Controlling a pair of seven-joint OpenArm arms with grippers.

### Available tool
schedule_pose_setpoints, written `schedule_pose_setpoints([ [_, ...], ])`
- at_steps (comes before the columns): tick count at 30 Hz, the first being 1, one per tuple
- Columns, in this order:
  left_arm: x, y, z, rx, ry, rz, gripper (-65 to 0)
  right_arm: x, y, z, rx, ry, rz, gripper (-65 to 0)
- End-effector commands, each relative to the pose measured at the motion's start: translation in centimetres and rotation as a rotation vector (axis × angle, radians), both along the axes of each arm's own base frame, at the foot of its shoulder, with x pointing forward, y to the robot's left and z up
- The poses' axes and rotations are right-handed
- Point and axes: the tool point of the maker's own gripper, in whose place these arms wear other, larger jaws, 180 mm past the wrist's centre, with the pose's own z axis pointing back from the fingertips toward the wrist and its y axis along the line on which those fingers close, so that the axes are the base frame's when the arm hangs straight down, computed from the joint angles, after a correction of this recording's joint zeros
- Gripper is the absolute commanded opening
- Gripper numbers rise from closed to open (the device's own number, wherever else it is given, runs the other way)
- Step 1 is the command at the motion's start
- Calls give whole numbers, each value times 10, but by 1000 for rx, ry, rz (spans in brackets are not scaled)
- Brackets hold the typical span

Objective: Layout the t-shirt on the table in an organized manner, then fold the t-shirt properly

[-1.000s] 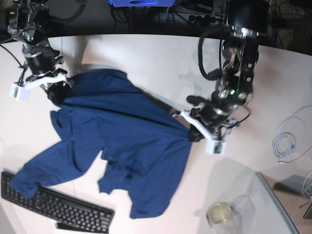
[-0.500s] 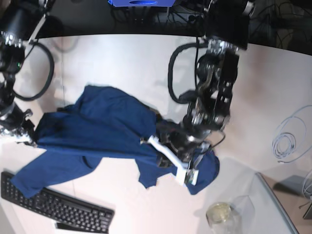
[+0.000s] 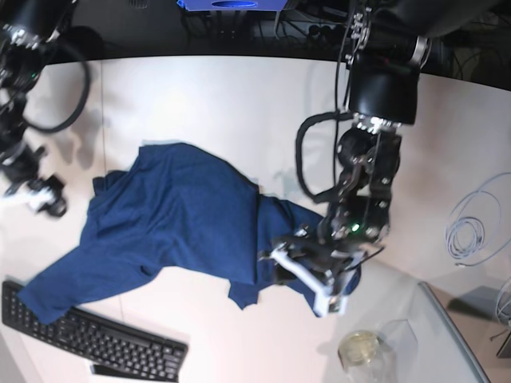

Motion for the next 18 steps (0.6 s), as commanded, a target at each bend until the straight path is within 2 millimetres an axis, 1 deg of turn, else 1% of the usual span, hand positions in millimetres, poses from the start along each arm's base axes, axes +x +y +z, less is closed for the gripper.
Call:
schedule_pose_setpoints([
  [1,-2,15,6,3,-27,27,-257,-4,4,-3,9,2,-6,-386],
  [3,-26,48,-10,27,7,85,-248,-20,18,-28,66,67,-16,-386],
  [5,-54,89,-24,63,42,156,-253,-30,32,-50,112,127,-10,-386],
  [7,-85,129,-34,102,80,231,-253,-33,56,-63,136,169,52,-386],
  [8,-98,149,-36,122,92,266,-255,-33,67,-66,141,178,85,-389],
  [9,-109,161,-38,136,101,275,-255,-32,77,-67,144,182,113,-389],
  [11,-129,180,-39,163,110,248,-255,-26,86,-67,120,156,132,-386],
  [14,-151,200,-39,188,118,213,-255,-20,91,-68,39,134,156,-386],
  [16,-161,211,-37,198,119,210,-255,-23,96,-74,21,153,180,-386],
  [17,-165,215,-37,201,121,205,-255,-25,96,-78,20,165,182,-386],
  [18,-167,217,-36,203,120,200,-255,-23,97,-80,24,169,181,-389],
])
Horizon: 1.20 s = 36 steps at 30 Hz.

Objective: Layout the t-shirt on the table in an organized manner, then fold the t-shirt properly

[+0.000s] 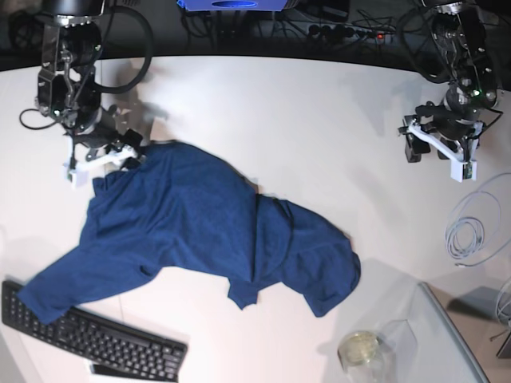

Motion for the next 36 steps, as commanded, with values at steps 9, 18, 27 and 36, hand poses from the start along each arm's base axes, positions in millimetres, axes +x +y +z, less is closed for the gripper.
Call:
schedule_pose_setpoints([
  [9,7,3,12,5,-46,-10,-255,8,25,21,45,-74,6,-387],
  [18,6,4,12,4,-46,-8,-255,12,31,-4,72,-3,7,-389],
  [27,1,3,9,9,-32,-15,-255,-4,31,35,50,-90,34,-638],
  [36,10,-70,-10,-60,9,-206,-245,-2,57,121,158,-271,115,-650],
])
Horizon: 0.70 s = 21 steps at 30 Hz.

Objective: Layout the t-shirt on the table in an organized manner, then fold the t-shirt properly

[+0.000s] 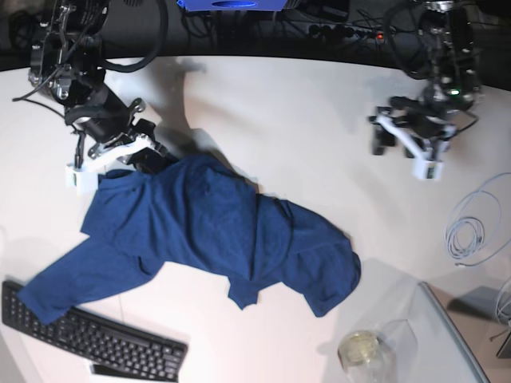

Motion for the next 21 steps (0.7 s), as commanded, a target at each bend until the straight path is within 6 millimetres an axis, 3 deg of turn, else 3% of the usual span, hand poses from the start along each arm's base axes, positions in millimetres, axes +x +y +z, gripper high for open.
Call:
schedule_pose_setpoints([
  [1,10,-10,10,-14,-44,-31,-245,14,1,21,22,-72,-2,-650],
  [5,18,-59,6,-63,-42,-146,-244,33,0,45,19,-147,5,-650],
  [9,39,-80,10,-101,-73,-157,-244,48,-12,62,7,-206,-24,-650],
  [14,63,-83,2,-131,-65,-130,-244,63,-31,77,-1,-255,-74,-650],
  [18,80,-79,-7,-173,-54,-73,-239,64,-38,77,-17,-257,-82,-650],
  [21,94,-73,-12,-228,-93,12,-132,62,-39,74,-24,-248,-77,-650],
])
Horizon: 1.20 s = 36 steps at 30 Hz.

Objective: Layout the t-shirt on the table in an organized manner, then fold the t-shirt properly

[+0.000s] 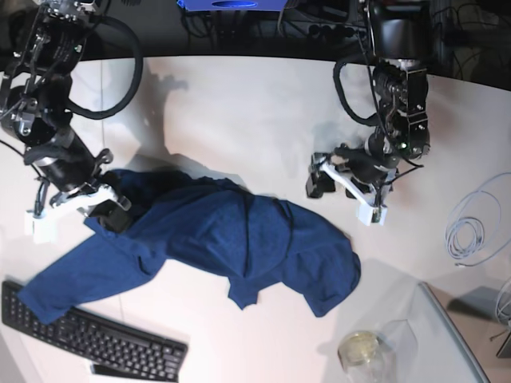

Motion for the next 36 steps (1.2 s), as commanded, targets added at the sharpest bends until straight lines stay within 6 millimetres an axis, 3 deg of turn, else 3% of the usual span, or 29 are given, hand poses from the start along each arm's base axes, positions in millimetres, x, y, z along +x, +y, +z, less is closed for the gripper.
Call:
schedule_pose_setpoints([
  [1,15,3,9,-7,-42,14,-105,4,-1,11,4,-43,-6,-650],
  [4,26,-2,-2,-34,-11,23,-74,1,-2,8,0,-32,-7,-650],
  [10,58,-27,-7,-116,29,31,-84,-7,-2,1,1,-8,-5,-650],
  [11,63,-29,-6,-118,32,28,-109,-9,-2,-2,-1,1,-4,-650],
  [13,70,-34,-6,-128,40,24,-253,-15,-3,-8,-3,21,-5,-650],
  [16,80,-33,5,-123,13,20,-650,-24,-4,-18,-5,54,-9,-650],
  [18,76,-25,13,-103,-18,25,-650,-31,-6,-25,-7,80,-10,-650],
  [21,56,12,35,20,-40,-6,-650,-45,-10,-36,-27,121,-1,-650],
  [24,34,34,72,150,-105,-51,-650,-62,-11,-46,-31,165,-4,-650],
  [26,24,41,97,215,-162,-76,-650,-67,-14,-49,-40,178,-1,-650],
  [29,26,42,135,256,-263,-83,-650,-68,-15,-50,-50,180,8,-650],
  [33,32,68,168,296,-297,-12,-650,-56,-22,-40,-74,143,11,-650],
  [36,65,58,184,284,-322,-33,-650,-17,-34,-14,-119,42,17,-650],
])
